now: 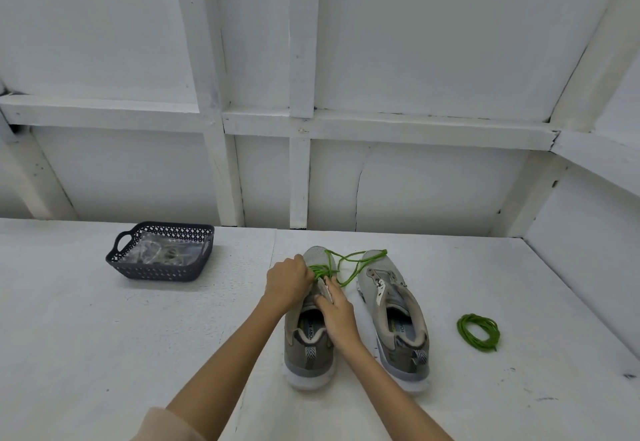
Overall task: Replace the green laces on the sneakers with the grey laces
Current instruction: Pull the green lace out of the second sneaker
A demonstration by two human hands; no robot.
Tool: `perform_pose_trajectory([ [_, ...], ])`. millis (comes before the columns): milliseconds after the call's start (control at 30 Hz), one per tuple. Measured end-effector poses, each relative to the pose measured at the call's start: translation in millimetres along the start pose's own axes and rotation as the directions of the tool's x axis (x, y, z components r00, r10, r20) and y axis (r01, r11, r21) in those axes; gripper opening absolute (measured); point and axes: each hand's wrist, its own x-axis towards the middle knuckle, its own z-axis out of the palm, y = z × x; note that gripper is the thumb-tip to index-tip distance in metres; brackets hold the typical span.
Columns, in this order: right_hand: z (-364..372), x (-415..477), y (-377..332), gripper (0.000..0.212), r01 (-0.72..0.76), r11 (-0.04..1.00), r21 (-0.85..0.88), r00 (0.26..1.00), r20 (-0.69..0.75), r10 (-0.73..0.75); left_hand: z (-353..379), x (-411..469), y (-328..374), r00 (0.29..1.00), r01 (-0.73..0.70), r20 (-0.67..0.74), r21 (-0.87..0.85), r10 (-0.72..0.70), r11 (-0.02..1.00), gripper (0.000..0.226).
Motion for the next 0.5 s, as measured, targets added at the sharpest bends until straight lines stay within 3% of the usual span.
perform_pose_trajectory([
  [167, -0.2, 1.6, 1.7, 0.053, -0.004, 1.000, 0.003, 1.000, -0.002, 0.004, -2.1, 5.7, -12.5, 0.998, -0.004, 0.065, -0.047, 0.007, 0.999, 0.037],
  [300, 1.1, 2.2, 3.2, 0.053, -0.005, 1.000, 0.001, 1.000, -0.004, 0.005, -1.0, 9.6, -26.7, 0.987, 0.007, 0.160, -0.189, 0.024, 0.982, 0.027],
  [500, -0.2, 1.4, 3.4, 0.053, -0.002, 1.000, 0.011, 1.000, -0.007, 0.002, 1.6, 5.8, -19.6, 0.998, 0.036, 0.060, -0.174, -0.025, 0.984, 0.033],
])
